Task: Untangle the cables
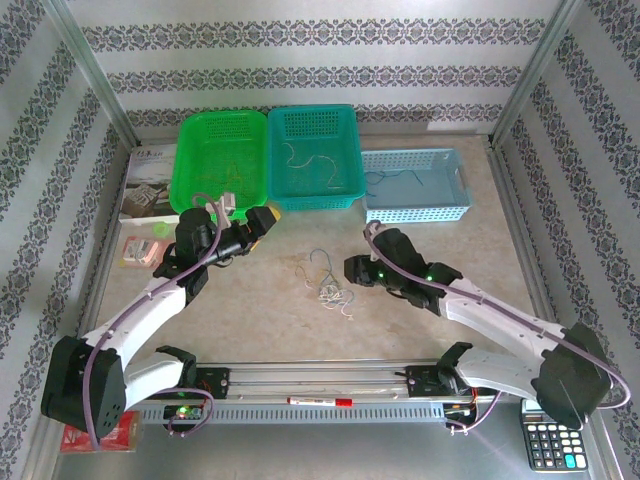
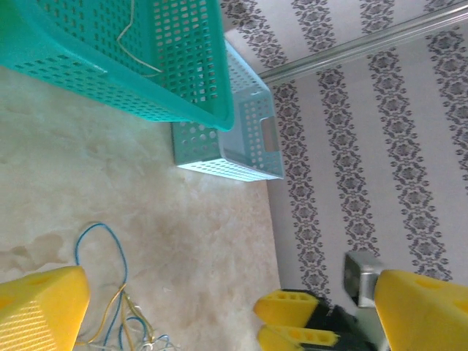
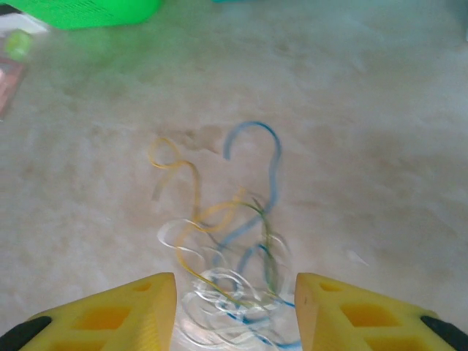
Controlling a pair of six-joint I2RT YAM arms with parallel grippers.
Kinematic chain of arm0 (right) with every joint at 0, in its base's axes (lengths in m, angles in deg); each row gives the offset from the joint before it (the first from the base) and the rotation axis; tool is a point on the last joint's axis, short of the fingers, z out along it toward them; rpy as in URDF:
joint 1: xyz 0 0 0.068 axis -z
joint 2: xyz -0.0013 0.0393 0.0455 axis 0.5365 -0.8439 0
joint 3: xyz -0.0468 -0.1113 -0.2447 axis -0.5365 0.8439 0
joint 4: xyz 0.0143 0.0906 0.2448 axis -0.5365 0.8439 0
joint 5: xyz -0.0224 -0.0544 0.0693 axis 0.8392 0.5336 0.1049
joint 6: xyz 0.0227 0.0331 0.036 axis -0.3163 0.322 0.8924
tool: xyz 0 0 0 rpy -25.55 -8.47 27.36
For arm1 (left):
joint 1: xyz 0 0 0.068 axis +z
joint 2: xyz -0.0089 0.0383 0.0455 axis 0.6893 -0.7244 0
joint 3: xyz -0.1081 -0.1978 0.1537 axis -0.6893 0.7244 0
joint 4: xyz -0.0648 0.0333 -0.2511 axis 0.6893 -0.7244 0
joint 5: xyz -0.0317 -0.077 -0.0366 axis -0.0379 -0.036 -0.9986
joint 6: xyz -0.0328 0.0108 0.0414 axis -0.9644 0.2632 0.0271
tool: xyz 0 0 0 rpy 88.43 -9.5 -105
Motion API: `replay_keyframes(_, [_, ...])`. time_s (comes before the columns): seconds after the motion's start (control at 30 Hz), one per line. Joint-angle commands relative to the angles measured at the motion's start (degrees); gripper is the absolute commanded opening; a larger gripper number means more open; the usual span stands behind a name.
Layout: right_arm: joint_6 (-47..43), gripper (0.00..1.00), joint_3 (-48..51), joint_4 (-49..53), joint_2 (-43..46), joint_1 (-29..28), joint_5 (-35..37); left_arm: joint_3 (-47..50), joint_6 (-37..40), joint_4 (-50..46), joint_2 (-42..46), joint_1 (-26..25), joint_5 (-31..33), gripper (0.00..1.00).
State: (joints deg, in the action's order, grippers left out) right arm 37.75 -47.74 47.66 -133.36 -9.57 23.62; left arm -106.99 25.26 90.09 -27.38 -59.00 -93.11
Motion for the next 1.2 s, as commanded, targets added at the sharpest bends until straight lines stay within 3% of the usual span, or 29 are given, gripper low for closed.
replay_keyframes(0.0, [-2.48, 0.47, -5.28, -0.48, -4.93, -2.08, -0.14, -0.49, 3.88, -4.3, 1.5, -0.59, 2.3, 1.0])
replay_keyframes(0.33, [-3.82, 0.52, -16.87, -2.75, -24.29, -5.35, -3.05, 0.8, 5.25, -13.31, 8.46, -0.44, 12.09, 1.0])
replay_keyframes(0.73, [-3.51, 0.58, -21.6, -3.2, -33.92, -6.1, -4.72, 1.47, 3.65, -17.85, 19.23, -0.23, 21.49, 1.0])
replay_keyframes(0.87, [-3.5, 0.57, -21.46, -3.28, -34.2, -6.08, -4.92, 0.54, 4.89, -16.7, 18.59, -0.31, 19.48, 1.0])
replay_keyframes(1.03, [-3.71, 0.57, -19.69, -2.81, -30.17, -5.97, -3.26, -1.25, 8.62, -12.89, 12.49, -0.39, 10.56, 1.0])
replay_keyframes(1.17, [-3.6, 0.57, -16.81, -2.49, -25.36, -5.35, -1.46, -3.78, 13.38, -14.93, 6.33, -1.95, 6.4, 0.88])
